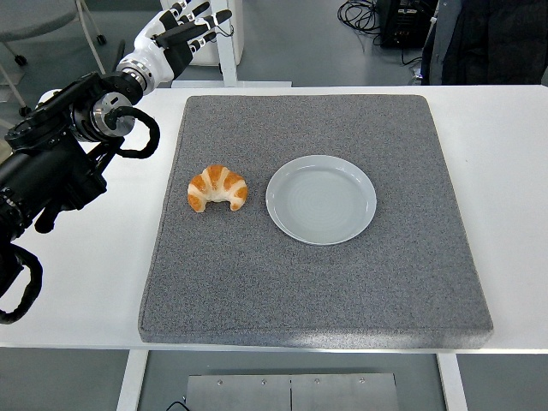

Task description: Place the bread on the plate

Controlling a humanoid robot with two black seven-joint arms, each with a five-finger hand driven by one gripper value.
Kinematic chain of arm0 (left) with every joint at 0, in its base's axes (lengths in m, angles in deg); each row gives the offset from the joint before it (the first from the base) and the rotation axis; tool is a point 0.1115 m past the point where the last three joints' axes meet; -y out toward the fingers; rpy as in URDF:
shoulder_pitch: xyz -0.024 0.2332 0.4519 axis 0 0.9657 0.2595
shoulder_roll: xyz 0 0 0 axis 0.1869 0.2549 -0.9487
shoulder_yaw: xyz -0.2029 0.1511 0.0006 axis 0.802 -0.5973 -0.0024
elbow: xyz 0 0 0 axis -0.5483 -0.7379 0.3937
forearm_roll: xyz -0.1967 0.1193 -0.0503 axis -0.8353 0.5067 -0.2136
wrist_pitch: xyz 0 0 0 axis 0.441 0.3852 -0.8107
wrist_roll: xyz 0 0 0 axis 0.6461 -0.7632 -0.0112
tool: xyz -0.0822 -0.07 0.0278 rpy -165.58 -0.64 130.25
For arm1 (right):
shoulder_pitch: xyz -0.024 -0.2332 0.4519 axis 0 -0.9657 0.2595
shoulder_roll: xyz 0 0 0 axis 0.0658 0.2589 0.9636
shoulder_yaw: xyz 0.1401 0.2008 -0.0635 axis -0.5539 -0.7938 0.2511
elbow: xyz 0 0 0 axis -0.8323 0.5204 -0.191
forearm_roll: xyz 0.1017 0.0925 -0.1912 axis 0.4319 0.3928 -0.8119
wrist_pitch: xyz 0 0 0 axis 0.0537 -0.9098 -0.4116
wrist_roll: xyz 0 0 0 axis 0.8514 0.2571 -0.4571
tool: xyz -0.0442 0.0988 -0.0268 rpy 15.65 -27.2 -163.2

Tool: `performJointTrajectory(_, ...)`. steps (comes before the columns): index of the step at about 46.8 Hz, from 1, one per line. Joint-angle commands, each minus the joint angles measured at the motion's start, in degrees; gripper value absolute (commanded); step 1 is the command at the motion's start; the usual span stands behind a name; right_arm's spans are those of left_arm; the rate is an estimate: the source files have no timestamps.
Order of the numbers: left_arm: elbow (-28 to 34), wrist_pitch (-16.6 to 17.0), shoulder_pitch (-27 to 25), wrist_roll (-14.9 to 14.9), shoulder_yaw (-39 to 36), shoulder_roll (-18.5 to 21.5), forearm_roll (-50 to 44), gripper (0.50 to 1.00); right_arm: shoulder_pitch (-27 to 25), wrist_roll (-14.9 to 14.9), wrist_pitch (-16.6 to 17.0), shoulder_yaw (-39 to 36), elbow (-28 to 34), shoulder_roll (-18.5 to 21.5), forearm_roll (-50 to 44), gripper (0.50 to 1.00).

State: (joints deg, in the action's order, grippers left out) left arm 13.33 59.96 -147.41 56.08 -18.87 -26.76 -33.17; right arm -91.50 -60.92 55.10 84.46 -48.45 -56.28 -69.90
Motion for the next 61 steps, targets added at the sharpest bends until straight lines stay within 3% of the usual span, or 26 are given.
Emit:
performJointTrajectory(1, 3.5, 0.1, 0.1, 0.0, -0.4, 1.8, 0.2, 0.995, 0.0, 0.0, 0.0, 0.0, 0.0, 0.0, 0.0, 1.0)
performJointTrajectory(4, 6.9, 0.4, 0.2, 0.1, -2.4, 4.0, 0.2, 0.995, 0.0, 0.0, 0.0, 0.0, 0.0, 0.0, 0.0, 1.0)
performJointTrajectory(11, 14.4, 5.3, -0.5, 0.4, -8.3, 8.3, 1.2, 0.995, 0.0, 0.0, 0.0, 0.0, 0.0, 0.0, 0.0, 1.0)
performJointTrajectory(25, 31.3, 8.6, -0.7, 0.2, -11.2, 17.0, 16.4, 0.995, 0.0, 0.0, 0.0, 0.0, 0.0, 0.0, 0.0, 1.0)
performJointTrajectory(36, 39.5, 12.1, -1.1, 0.1, -14.6, 21.8, 28.7, 0.995, 0.0, 0.0, 0.0, 0.0, 0.0, 0.0, 0.0, 1.0)
performJointTrajectory(46, 43.0, 12.6, -1.3, 0.1, -18.2, 25.7, 37.1, 0.995, 0.0, 0.0, 0.0, 0.0, 0.0, 0.0, 0.0, 1.0)
performJointTrajectory(61, 48.7, 15.2, -1.3, -4.9, -22.3, 28.3, 44.5, 0.995, 0.0, 0.0, 0.0, 0.0, 0.0, 0.0, 0.0, 1.0)
